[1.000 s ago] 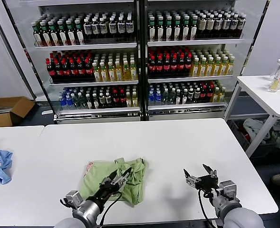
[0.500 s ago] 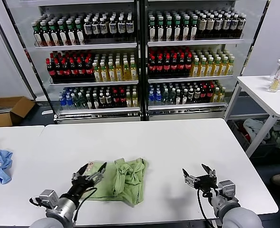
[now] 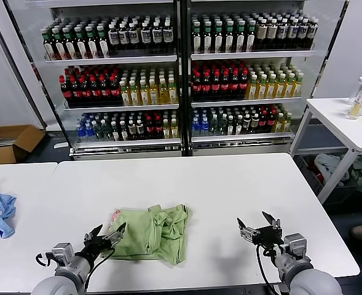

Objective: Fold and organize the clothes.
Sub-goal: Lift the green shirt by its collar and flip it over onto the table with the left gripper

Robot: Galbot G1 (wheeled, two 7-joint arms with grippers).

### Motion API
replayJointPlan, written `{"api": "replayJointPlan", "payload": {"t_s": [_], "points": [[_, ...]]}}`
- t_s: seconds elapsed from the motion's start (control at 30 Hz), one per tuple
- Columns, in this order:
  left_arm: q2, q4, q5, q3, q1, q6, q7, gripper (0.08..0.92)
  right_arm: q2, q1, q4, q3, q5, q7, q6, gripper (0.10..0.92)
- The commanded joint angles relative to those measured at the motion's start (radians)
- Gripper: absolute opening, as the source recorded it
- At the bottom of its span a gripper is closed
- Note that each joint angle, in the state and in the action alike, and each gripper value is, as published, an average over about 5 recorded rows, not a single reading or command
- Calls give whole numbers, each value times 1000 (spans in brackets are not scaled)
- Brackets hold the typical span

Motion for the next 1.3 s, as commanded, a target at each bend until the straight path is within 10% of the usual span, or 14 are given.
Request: {"api": "replayJointPlan", "payload": {"t_s": [0.03, 0.2, 0.93, 1.3], "points": [[12, 41, -186, -16, -17, 81, 41, 823, -3, -2, 9, 7, 1, 1, -1, 823], [7, 58, -215, -17, -26, 82, 49, 790, -4, -8, 15, 13, 2, 1, -2, 823], [-28, 115, -605, -122, -51, 81, 67, 178, -2, -47, 46, 46, 2, 3, -4, 823], [-14, 85, -788, -328, -33, 81, 55, 105, 4, -54, 59, 57, 3, 4, -5, 823]]}}
